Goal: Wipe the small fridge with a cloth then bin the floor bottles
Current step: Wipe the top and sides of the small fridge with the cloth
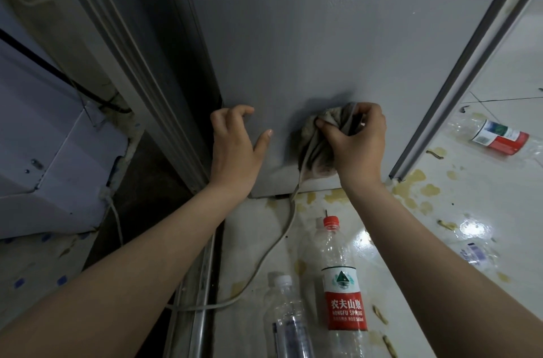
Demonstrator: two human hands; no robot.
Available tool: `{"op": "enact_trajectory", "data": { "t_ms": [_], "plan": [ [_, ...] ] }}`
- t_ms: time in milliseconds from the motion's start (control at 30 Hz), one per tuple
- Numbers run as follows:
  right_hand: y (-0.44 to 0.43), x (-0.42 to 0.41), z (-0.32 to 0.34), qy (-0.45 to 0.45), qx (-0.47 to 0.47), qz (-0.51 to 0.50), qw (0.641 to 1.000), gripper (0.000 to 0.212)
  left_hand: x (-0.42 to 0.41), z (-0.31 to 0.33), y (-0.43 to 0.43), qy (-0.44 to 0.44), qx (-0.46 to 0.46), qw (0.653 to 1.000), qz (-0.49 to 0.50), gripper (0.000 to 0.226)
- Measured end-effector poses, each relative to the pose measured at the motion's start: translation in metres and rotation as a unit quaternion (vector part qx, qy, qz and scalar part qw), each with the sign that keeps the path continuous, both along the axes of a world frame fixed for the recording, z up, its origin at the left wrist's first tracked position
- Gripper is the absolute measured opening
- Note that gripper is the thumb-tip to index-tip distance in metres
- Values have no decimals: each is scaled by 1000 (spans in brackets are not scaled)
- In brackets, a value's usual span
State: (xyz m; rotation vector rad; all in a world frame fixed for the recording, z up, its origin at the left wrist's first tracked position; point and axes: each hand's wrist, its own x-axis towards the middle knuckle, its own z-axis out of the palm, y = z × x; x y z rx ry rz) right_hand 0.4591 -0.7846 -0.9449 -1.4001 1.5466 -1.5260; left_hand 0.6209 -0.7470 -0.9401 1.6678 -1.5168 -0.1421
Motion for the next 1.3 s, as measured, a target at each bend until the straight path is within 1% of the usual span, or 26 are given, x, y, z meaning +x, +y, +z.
{"op": "enact_trajectory", "data": {
  "t_ms": [167,333,433,500,567,633,800,967,1133,1300],
  "plan": [
    [9,-9,4,-80,30,26,996,38,-6,8,4,30,-4,999,-24,40],
    [15,-18,15,-77,42,63,994,39,-11,15,-6,20,-14,997,-73,35],
    [18,-25,34,-79,67,84,991,38,-22,24,-11,38,-5,995,-91,33],
    [23,-29,53,-96,80,101,987,37,-29,36,-9,56,7,993,-108,33],
    [28,-34,74,-114,96,107,983,35,-34,53,-5,70,30,990,-121,33],
    [35,-40,99,-114,118,103,981,35,-37,76,0,87,52,988,-112,33],
    [44,-54,171,-95,154,99,978,36,-48,153,12,92,91,987,-90,30],
    [54,-69,263,-123,175,93,972,33,-64,244,34,119,125,982,-80,27],
    [76,-99,368,-170,198,101,960,28,-94,357,59,148,120,979,-71,30],
    [100,-139,492,-202,220,114,948,26,-132,482,82,163,118,978,-63,32]
  ]
}}
